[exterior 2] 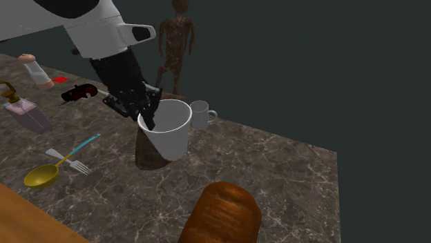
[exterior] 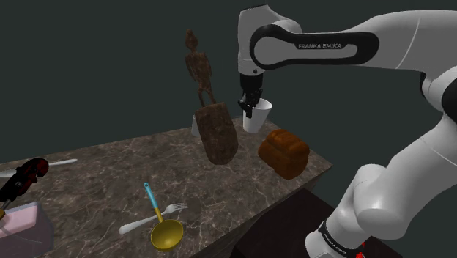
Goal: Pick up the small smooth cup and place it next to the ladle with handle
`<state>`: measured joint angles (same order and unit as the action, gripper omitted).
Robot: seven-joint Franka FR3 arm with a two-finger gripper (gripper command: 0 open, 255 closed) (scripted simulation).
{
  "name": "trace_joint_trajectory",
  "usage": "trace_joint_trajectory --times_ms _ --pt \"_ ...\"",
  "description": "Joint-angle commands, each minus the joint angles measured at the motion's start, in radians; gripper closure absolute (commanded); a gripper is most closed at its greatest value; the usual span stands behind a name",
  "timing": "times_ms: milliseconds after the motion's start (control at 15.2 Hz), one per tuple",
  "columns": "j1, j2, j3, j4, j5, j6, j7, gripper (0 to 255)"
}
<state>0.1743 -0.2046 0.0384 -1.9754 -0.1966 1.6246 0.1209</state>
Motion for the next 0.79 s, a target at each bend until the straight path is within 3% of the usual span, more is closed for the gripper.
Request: trace_joint_trajectory --times_ms 0,726 --pt "0.02 -0.031 0.026 -0.027 0.014 -0.013 0.043 255" --pt "0.131 -0.147 0.186 -0.119 0.12 -0.073 0.28 255"
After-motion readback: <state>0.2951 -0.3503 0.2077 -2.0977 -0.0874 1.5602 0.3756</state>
